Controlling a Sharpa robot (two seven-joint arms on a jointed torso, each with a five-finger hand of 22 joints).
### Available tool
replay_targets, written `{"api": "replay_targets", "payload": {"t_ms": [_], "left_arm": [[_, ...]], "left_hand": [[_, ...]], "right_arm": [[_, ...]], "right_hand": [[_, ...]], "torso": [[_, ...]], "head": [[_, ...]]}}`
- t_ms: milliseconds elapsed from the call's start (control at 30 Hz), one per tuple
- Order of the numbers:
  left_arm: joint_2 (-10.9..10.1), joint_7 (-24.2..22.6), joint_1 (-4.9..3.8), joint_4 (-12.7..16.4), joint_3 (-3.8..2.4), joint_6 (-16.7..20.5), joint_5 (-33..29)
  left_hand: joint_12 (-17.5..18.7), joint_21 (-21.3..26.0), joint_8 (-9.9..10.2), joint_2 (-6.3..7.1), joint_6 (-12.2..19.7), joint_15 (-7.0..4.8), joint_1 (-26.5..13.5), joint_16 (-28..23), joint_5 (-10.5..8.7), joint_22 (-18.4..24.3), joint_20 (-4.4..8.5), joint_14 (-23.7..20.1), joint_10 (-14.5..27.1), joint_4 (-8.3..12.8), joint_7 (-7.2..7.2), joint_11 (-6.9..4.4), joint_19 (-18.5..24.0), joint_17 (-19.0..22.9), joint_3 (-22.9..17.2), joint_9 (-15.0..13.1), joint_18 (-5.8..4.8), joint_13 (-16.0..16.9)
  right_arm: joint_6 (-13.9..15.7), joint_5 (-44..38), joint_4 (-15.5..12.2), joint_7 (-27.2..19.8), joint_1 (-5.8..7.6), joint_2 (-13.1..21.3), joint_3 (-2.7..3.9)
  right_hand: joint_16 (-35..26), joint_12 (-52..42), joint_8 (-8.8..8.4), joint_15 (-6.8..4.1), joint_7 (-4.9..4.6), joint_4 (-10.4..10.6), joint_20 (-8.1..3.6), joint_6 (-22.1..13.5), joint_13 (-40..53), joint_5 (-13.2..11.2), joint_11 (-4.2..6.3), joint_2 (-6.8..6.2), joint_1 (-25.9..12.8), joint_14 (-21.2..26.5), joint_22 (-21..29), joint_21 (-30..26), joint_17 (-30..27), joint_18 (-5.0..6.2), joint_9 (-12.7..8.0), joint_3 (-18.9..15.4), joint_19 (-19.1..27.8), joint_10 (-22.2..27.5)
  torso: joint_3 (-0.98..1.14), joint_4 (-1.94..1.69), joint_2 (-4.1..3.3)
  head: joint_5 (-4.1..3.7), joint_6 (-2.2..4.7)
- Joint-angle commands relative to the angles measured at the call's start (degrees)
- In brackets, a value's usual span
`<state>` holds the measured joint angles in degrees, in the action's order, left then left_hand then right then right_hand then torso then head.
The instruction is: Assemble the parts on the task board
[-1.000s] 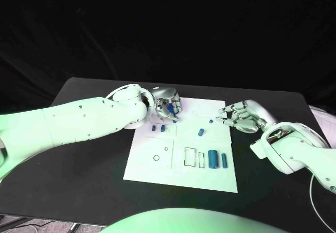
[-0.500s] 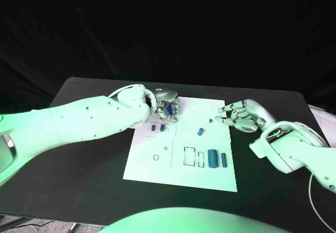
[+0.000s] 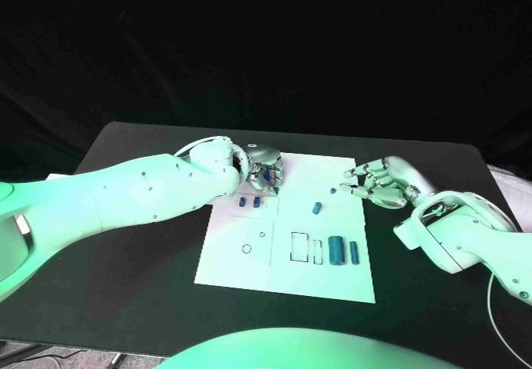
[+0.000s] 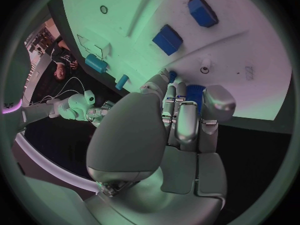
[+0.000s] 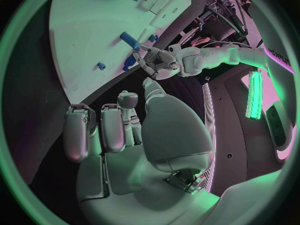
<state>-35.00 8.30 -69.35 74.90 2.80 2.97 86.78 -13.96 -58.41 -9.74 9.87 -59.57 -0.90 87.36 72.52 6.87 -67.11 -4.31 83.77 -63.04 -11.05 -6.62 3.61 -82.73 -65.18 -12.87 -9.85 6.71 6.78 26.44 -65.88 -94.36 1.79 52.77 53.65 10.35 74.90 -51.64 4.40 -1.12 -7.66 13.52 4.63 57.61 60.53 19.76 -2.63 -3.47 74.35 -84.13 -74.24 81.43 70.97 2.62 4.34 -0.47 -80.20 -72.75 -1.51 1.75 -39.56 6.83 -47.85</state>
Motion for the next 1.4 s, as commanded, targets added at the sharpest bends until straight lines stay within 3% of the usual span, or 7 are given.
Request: {"api": "replay_targets", "payload": {"t_ms": [33,400,667,967,1200,1400], "left_arm": [[0.4,-0.17,0.18,-0.2,-0.03,-1.15,0.43],[1.08,0.24,0.54,-0.84,-0.04,-1.39,0.4],[1.51,1.15,0.7,-1.29,-0.04,-2.29,0.65],[1.46,0.99,0.76,-1.05,-0.06,-0.76,0.94],[0.15,0.4,0.77,0.78,-0.49,1.49,-0.64],[-2.24,0.12,0.61,3.07,-1.99,2.52,-5.77]], "left_hand": [[0.29,-0.69,0.28,-0.7,-0.58,-0.39,0.23,-0.01,-0.15,-0.55,-0.11,2.14,-0.65,0.1,0.07,-0.04,-0.47,0.13,-0.6,0.13,-0.74,-0.19],[1.41,-2.17,1.1,-1.68,-1.56,-0.49,1.39,0.38,-0.54,-2.0,0.0,2.09,-2.13,0.86,-0.23,-0.11,-0.46,0.48,-3.31,0.73,-0.96,-0.98],[2.14,-3.48,1.48,-2.46,-3.3,-0.65,2.88,0.98,-1.04,-3.31,0.11,2.08,-4.41,2.84,-0.44,-0.25,-0.39,0.5,-6.99,1.11,-1.12,-1.26],[3.88,-5.84,2.48,-1.71,-4.73,-0.48,2.12,1.16,-1.11,-5.46,0.04,1.91,-6.31,5.43,-0.93,-0.02,-0.54,1.47,-11.61,1.74,-1.5,-1.38],[5.27,-6.58,3.27,-1.03,-5.37,-0.35,0.55,1.21,-1.16,-6.29,-0.07,1.77,-7.13,6.88,-1.15,0.07,-0.47,2.29,-14.14,2.15,-1.58,-1.37],[6.37,-7.36,3.86,-0.55,-5.41,-0.19,-0.66,1.02,-1.2,-6.98,-0.19,1.64,-7.03,7.5,-1.33,0.24,-0.61,3.2,-15.37,2.45,-1.7,-1.53]], "right_arm": [[-0.35,-0.23,-0.08,-0.52,-0.04,-0.07,0.01],[-0.45,-0.23,-0.1,-0.51,-0.04,-0.08,0.01],[-0.52,-0.23,-0.14,-0.5,-0.04,-0.07,0.01],[-0.54,-0.23,-0.16,-0.53,-0.04,-0.1,0.01],[-0.54,-0.23,-0.09,-0.58,-0.04,-0.15,0.01],[-0.52,-0.23,-0.08,-0.54,-0.04,-0.11,0.01]], "right_hand": [[-0.36,-0.13,0.05,-0.43,0.02,-0.04,0.1,0.53,-0.1,0.21,-0.05,0.36,0.23,-2.1,0.1,-0.23,0.02,1.13,0.04,-0.28,0.34,0.29],[-0.36,-0.13,0.05,-0.43,0.02,-0.04,0.1,0.53,-0.1,0.21,-0.05,0.36,0.23,-2.1,0.1,-0.23,0.02,1.13,0.04,-0.28,0.34,0.29],[-0.41,-0.14,0.05,-0.44,0.02,-0.03,0.1,0.53,-0.1,0.3,-0.04,0.41,0.29,-2.1,0.07,-0.22,-0.03,1.13,0.04,-0.3,0.32,0.29],[-0.37,-0.18,0.05,-0.44,0.02,-0.02,0.1,0.54,-0.08,0.4,-0.04,0.45,0.34,-2.11,0.07,-0.22,0.03,1.12,0.04,-0.32,0.32,0.29],[-0.37,-0.18,0.05,-0.44,0.02,-0.02,0.1,0.54,-0.08,0.4,-0.04,0.45,0.34,-2.11,0.07,-0.22,0.03,1.12,0.04,-0.32,0.32,0.29],[-0.37,-0.18,0.05,-0.44,0.02,-0.02,0.1,0.54,-0.08,0.4,-0.04,0.45,0.34,-2.11,0.07,-0.22,0.03,1.12,0.04,-0.32,0.32,0.29]], "torso": [[-0.02,-0.01,-0.03],[0.01,0.01,0.01],[0.01,0.02,-0.02],[0.03,0.02,0.05],[0.04,0.0,0.08],[0.05,-0.08,0.09]], "head": [[-0.01,-0.04],[-0.04,-0.05],[-0.09,-0.14],[-0.14,-0.24],[-0.2,-0.08],[-0.3,0.23]]}}
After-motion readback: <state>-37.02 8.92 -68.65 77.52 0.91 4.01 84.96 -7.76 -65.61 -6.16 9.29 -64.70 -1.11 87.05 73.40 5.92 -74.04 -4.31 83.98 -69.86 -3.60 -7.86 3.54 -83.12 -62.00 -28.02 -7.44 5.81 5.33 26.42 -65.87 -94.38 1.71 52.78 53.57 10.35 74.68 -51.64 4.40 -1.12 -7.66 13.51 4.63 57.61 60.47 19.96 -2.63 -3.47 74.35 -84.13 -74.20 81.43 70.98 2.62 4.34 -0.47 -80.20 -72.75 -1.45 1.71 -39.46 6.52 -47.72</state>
